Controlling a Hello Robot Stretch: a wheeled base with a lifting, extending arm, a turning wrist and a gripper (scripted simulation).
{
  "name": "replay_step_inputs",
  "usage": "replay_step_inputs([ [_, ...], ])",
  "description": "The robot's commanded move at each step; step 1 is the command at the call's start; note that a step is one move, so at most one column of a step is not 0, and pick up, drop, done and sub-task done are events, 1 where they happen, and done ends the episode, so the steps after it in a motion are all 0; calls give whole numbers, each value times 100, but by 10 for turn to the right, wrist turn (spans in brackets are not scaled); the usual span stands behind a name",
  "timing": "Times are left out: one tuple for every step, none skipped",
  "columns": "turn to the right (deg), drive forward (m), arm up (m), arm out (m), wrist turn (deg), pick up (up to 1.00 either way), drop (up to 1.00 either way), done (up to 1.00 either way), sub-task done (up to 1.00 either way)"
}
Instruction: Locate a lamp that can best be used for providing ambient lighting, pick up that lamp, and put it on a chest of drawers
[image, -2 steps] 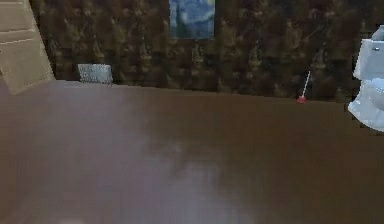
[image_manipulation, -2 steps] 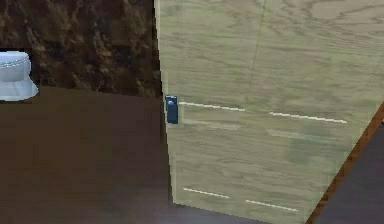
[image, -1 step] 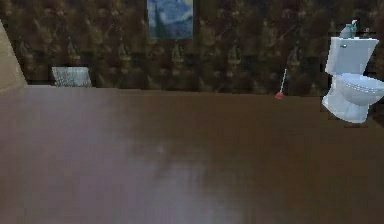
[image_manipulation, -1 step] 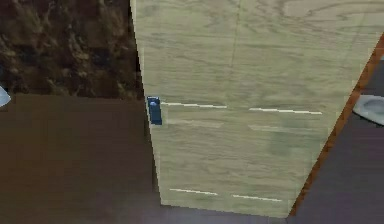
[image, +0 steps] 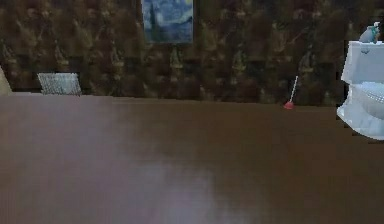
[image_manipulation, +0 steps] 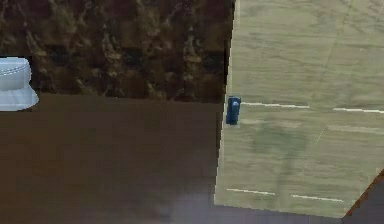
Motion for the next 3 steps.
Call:
replay_step_inputs([
  [-450,0,0,0,0,0,0,0,0],
  [-180,0,0,0,0,0,0,0,0],
  [0,100,0,0,0,0,0,0,0],
])
